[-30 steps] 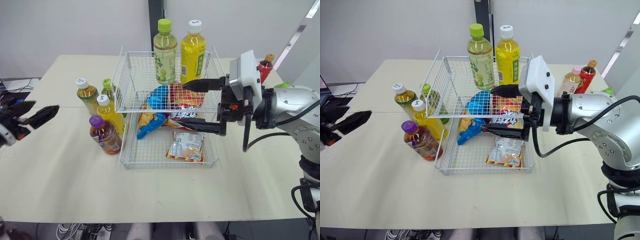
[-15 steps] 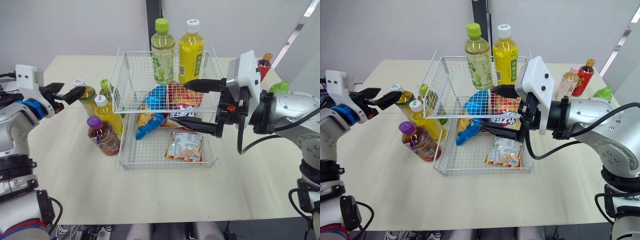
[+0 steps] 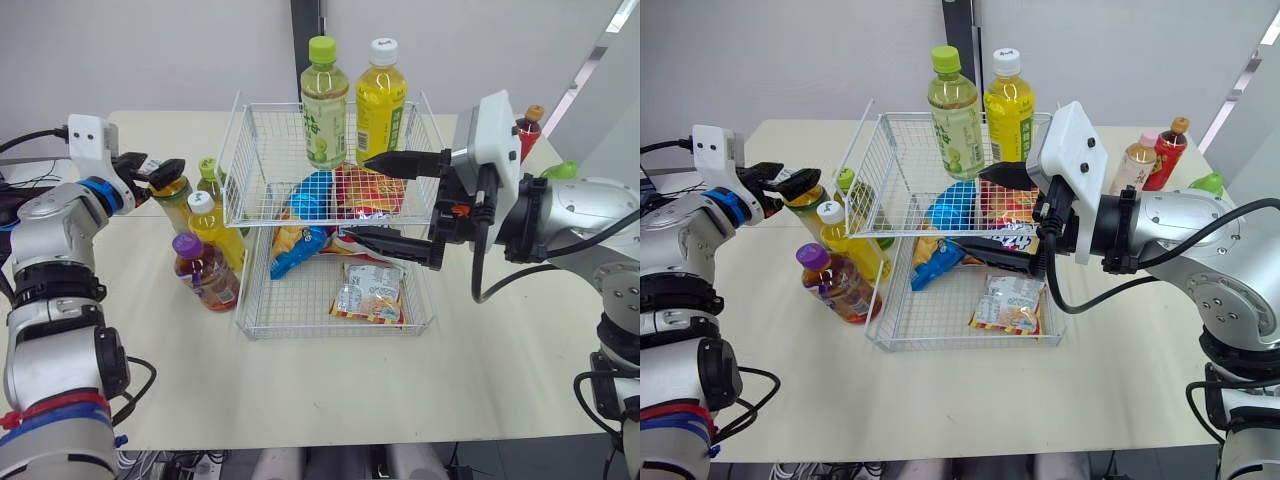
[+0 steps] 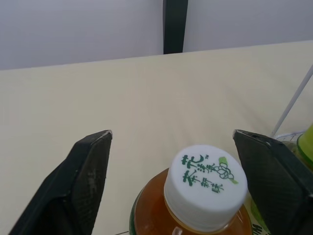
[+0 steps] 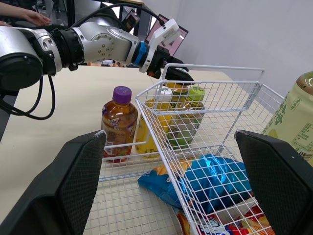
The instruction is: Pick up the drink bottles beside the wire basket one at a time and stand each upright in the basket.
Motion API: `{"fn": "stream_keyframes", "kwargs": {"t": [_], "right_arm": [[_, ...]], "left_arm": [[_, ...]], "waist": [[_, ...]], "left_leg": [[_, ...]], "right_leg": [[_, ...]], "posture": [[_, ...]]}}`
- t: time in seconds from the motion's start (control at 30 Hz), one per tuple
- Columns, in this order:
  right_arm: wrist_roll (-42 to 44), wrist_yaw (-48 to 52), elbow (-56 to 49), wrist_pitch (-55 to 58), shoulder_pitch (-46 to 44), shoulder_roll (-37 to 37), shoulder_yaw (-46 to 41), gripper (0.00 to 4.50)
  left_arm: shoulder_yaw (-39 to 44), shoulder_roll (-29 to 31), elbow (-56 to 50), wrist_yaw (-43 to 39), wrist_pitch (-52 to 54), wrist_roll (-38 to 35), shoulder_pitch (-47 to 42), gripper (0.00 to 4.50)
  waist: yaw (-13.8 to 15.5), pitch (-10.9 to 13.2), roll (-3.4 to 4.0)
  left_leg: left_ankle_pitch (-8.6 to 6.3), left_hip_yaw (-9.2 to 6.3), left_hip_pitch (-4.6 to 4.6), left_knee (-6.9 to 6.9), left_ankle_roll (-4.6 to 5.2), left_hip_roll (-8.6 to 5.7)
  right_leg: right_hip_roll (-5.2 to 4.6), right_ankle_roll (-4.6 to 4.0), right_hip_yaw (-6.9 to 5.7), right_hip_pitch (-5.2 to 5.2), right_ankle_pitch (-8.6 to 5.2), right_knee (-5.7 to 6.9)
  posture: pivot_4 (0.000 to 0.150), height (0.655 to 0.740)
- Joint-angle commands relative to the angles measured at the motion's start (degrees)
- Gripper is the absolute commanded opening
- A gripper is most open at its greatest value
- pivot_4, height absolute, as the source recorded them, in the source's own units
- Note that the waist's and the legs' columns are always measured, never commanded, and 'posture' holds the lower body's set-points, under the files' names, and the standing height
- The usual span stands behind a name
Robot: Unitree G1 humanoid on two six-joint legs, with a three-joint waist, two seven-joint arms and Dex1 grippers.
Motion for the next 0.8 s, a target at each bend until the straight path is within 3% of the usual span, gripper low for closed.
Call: {"fn": "stream_keyframes", "kwargs": {"t": [0.03,0.17,0.37,0.53,0.67,0.8], "right_arm": [[0.13,0.01,-0.25,-0.34,-1.01,0.07,-1.28,4.50],[-0.05,0.05,0.07,-0.47,-1.17,0.12,-1.22,4.50],[-1.12,1.14,0.06,-2.35,-0.93,-0.32,-1.76,4.50],[-1.98,4.11,0.14,-6.10,0.97,-1.26,-3.76,4.50],[-1.10,5.73,0.19,-6.23,1.84,-2.21,-4.46,4.50],[0.55,7.13,0.92,-5.25,1.98,-3.27,-5.78,4.50]], "left_arm": [[-0.09,0.11,0.06,-1.02,-1.47,0.12,-1.85,2.60],[0.39,0.18,-0.26,-0.83,-1.38,-0.18,-1.18,1.38],[2.34,2.20,-8.40,-1.57,2.57,-2.53,1.47,1.38],[2.96,8.40,-17.79,-5.51,11.46,-5.05,0.36,1.38],[-0.27,14.22,-18.25,-10.03,17.16,-4.53,-7.72,1.38],[-5.66,16.18,-14.09,-15.03,21.26,-2.51,-20.07,1.38]], "waist": [[0.00,0.00,0.00],[-0.03,0.00,0.00],[-0.04,0.00,0.00],[-0.17,0.03,-0.04],[-0.17,0.03,-0.05],[0.13,0.04,-0.06]], "left_leg": [[0.00,0.00,0.00,0.00,0.00,0.00],[0.00,-0.02,0.00,0.00,0.00,0.01],[0.00,-0.06,-0.01,0.00,0.00,0.01],[0.00,-0.10,-0.14,0.00,0.00,0.05],[0.01,-0.06,-0.30,0.02,-0.01,0.05],[0.02,-0.02,-0.34,0.03,-0.04,0.01]], "right_leg": [[0.00,0.00,0.00,0.00,0.00,0.01],[0.00,0.00,0.01,0.00,0.00,0.01],[0.00,0.00,0.02,-0.01,0.00,0.00],[0.08,0.00,-0.05,-0.12,0.00,0.00],[0.12,0.00,-0.02,-0.30,0.00,0.02],[0.12,0.02,-0.07,-0.26,-0.01,-0.04]], "posture": [[0.150,0.7400],[0.150,0.7400],[0.150,0.7400],[0.150,0.7400],[0.150,0.7400],[0.150,0.7400]]}}
